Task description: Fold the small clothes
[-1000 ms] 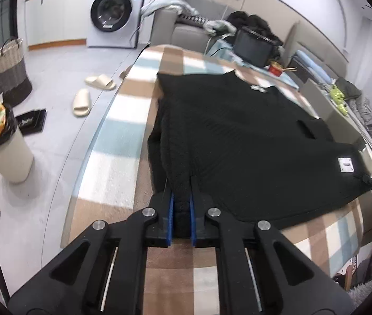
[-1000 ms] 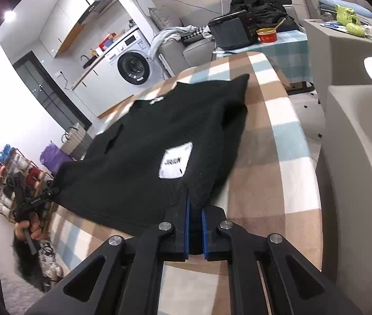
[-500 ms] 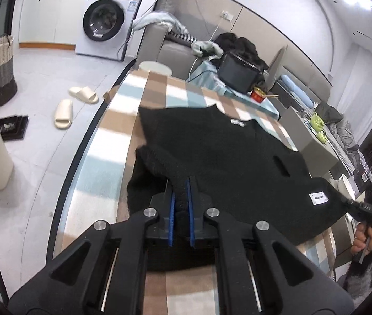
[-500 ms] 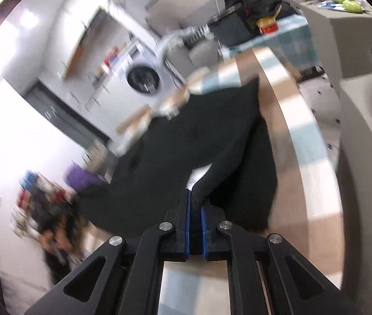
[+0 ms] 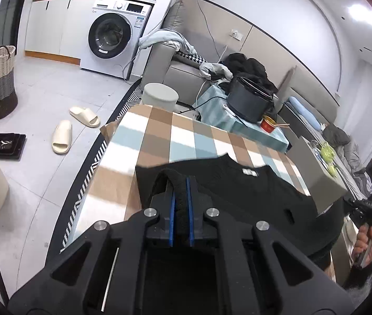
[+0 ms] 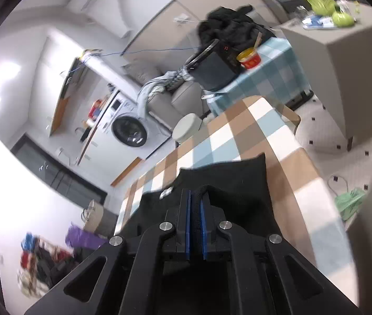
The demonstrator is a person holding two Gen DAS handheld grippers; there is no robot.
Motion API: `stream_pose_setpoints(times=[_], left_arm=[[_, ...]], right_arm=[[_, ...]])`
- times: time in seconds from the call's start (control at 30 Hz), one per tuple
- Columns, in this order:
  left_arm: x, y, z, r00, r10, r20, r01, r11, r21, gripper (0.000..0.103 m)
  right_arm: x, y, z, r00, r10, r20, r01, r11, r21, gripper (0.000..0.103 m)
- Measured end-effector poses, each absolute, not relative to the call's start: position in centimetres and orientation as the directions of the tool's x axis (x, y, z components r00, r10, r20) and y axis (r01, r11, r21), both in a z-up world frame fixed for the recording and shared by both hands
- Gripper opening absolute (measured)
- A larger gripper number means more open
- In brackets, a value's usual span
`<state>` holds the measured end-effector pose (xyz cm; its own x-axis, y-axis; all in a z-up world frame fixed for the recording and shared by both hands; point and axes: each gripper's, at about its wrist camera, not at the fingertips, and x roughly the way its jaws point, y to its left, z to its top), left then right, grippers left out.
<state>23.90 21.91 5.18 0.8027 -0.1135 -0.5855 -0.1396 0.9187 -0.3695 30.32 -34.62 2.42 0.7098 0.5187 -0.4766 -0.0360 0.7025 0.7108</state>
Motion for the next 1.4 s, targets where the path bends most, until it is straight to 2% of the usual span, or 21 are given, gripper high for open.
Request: stream_pose_setpoints(times=[0.13, 0.2, 0.27, 0.4, 0.5, 0.6, 0.63, 0.67, 0.8, 0.9, 1.03, 1.2, 1.3, 1.4], left_arm=[[28.6, 22.8, 3.4, 0.779, -0.092, -0.621, -0.182, 0.914, -0.363, 0.005], [30.8, 23.7, 1.7, 0.754, -0.092, -0.650, -0.217, 0.899, -0.379, 0.006], [32.7, 24.4, -0.5, 0.692, -0.096, -0.715, -0.273, 0.882, -0.383, 0.007], [33.1, 24.2, -2.1, 0.676, -0.092, -0.732, -0.281, 0.885, -0.371, 0.011], [33.4, 24.0, -2.5, 0.676, -0.109, -0.729, -0.267, 0.886, -0.379, 0.020], [33.3, 23.5, -2.4, 0.676, -0.109, -0.729, -0.260, 0.890, -0.374, 0.043], [33.2, 23.3, -2.3, 0.672, -0.099, -0.734, -0.264, 0.894, -0.363, 0.057], [33.1, 23.0, -2.2, 0.672, -0.099, -0.734, -0.261, 0.896, -0.360, 0.062], [32.6, 22.4, -2.4, 0.650, -0.133, -0.749, -0.238, 0.900, -0.366, 0.062], [31.3, 22.0, -2.6, 0.653, -0.152, -0.742, -0.215, 0.903, -0.373, 0.062], [29.3, 21.6, -2.8, 0.656, -0.173, -0.735, -0.192, 0.903, -0.384, 0.063], [27.3, 20.4, -3.1, 0.642, -0.202, -0.740, -0.171, 0.903, -0.394, 0.068], [26.1, 19.4, -3.0, 0.651, -0.186, -0.736, -0.141, 0.923, -0.357, 0.071], [26.0, 18.8, -3.2, 0.648, -0.167, -0.743, -0.126, 0.939, -0.321, 0.071]], right_arm=[[35.0, -34.2, 1.6, 0.718, 0.467, -0.516, 0.041, 0.712, 0.701, 0.007], [37.0, -34.4, 0.6, 0.719, 0.448, -0.531, 0.087, 0.700, 0.708, 0.014], [38.4, -34.7, -0.2, 0.709, 0.418, -0.568, 0.128, 0.716, 0.686, 0.020], [38.7, -34.8, -0.9, 0.691, 0.428, -0.583, 0.113, 0.732, 0.672, 0.031], [38.1, -34.1, -1.4, 0.663, 0.435, -0.609, 0.076, 0.770, 0.633, 0.033], [37.7, -32.6, -2.3, 0.609, 0.479, -0.632, 0.026, 0.785, 0.619, 0.039], [37.4, -31.9, -2.7, 0.586, 0.495, -0.641, 0.009, 0.787, 0.617, 0.041], [37.4, -31.1, -3.2, 0.559, 0.506, -0.657, -0.001, 0.793, 0.609, 0.043], [37.9, -28.6, -5.6, 0.460, 0.524, -0.717, -0.005, 0.809, 0.588, 0.045], [38.8, -27.6, -6.9, 0.437, 0.534, -0.723, 0.008, 0.802, 0.597, 0.045], [41.0, -26.7, -7.0, 0.476, 0.548, -0.688, -0.004, 0.784, 0.621, 0.045], [45.0, -26.2, -6.1, 0.595, 0.545, -0.591, -0.004, 0.737, 0.676, 0.045], [45.0, -26.4, -4.3, 0.643, 0.526, -0.557, -0.029, 0.744, 0.668, 0.045], [44.3, -26.5, -3.1, 0.640, 0.522, -0.564, -0.055, 0.763, 0.644, 0.053]])
